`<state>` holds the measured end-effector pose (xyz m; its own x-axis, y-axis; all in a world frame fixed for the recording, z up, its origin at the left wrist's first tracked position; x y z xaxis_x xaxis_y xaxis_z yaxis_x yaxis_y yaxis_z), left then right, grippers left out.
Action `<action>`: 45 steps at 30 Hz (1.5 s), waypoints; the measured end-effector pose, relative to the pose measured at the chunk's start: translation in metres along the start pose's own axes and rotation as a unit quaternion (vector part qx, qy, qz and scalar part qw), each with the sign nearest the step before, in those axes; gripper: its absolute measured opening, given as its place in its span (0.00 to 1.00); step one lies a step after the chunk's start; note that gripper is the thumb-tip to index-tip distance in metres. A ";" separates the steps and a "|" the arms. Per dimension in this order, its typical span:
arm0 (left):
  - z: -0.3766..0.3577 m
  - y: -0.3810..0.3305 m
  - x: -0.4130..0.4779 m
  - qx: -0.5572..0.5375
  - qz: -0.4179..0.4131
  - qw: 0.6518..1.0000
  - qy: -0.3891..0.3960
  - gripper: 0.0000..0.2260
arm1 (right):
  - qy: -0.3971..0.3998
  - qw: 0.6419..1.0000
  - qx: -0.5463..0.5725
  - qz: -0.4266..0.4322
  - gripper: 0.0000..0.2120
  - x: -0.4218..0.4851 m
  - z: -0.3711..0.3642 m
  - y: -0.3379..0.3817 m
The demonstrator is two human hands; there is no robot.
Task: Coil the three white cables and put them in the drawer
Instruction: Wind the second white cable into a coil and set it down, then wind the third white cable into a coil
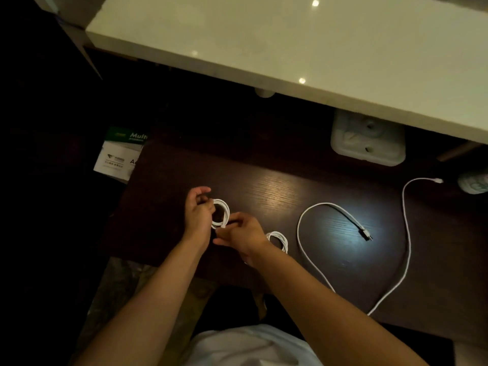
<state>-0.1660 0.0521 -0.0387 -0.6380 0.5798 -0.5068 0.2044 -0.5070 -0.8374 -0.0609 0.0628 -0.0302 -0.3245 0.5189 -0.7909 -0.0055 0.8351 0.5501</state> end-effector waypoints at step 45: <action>-0.232 -0.064 -0.228 0.415 -0.367 0.772 0.312 0.21 | -0.123 0.937 -0.165 0.281 0.13 -0.184 0.390 0.113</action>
<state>0.1382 0.1004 0.0830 0.1787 0.9683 -0.1748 -0.7528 0.0201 -0.6579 0.3669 0.1334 0.0729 -0.1360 0.9205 -0.3663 -0.2041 0.3357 0.9196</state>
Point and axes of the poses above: each hand's wrist, its own x-axis towards the middle knuckle, its own z-axis out of the back of the hand, y = z × x, the point moved 1 cm from there along x, towards the middle knuckle, and after that the axes turned 9 degrees about x, right-handed, at the moved point
